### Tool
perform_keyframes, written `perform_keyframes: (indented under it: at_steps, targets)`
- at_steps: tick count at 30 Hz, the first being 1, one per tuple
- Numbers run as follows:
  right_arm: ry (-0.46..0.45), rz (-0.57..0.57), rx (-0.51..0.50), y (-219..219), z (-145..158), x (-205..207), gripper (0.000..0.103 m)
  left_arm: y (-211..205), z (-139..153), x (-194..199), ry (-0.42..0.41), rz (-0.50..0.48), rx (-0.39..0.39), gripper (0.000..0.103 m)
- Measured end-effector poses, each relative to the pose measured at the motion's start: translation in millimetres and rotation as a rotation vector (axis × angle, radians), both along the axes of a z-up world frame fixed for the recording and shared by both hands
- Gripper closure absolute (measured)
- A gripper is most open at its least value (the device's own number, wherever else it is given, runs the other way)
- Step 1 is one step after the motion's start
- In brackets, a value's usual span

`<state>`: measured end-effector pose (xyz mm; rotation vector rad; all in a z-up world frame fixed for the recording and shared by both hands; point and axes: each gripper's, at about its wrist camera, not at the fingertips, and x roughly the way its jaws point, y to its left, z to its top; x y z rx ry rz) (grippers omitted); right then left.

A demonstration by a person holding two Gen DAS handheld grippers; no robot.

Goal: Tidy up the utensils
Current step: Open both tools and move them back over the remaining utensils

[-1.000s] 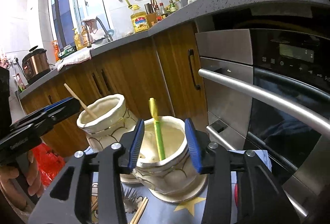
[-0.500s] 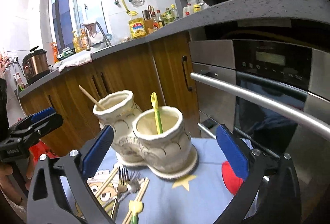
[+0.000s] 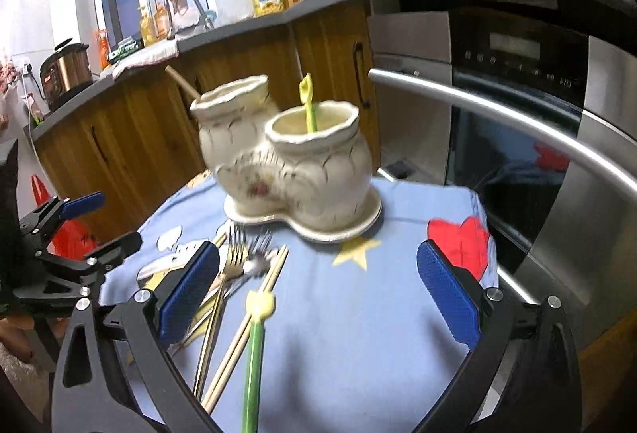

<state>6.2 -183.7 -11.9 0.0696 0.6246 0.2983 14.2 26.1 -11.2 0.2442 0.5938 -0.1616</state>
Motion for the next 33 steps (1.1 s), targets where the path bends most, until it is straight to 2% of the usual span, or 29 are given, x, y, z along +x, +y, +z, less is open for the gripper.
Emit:
perform_keyframes:
  at_steps: [4, 11, 18, 21, 33]
  targets:
    - [0.039, 0.013, -0.019, 5.1, -10.4, -1.8, 0.005, 7.2, -16.5, 4.2, 0.09, 0.008, -0.028, 0.005]
    - [0.094, 0.03, -0.058, 12.7, -27.3, -3.3, 0.005, 23.2, -43.7, 22.5, 0.265, 0.096, -0.047, 0.005]
    - [0.107, 0.043, -0.074, 17.0, -31.4, -2.4, 0.005, 16.4, -47.2, 20.9, 0.281, 0.063, -0.049, 0.005]
    - [0.105, 0.048, -0.078, 17.5, -31.0, -3.2, 0.005, 13.0, -50.6, 21.9, 0.288, 0.075, -0.021, 0.006]
    - [0.113, 0.054, -0.07, 14.9, -32.2, -4.9, 0.005, 20.0, -59.7, 29.3, 0.329, 0.113, -0.005, 0.007]
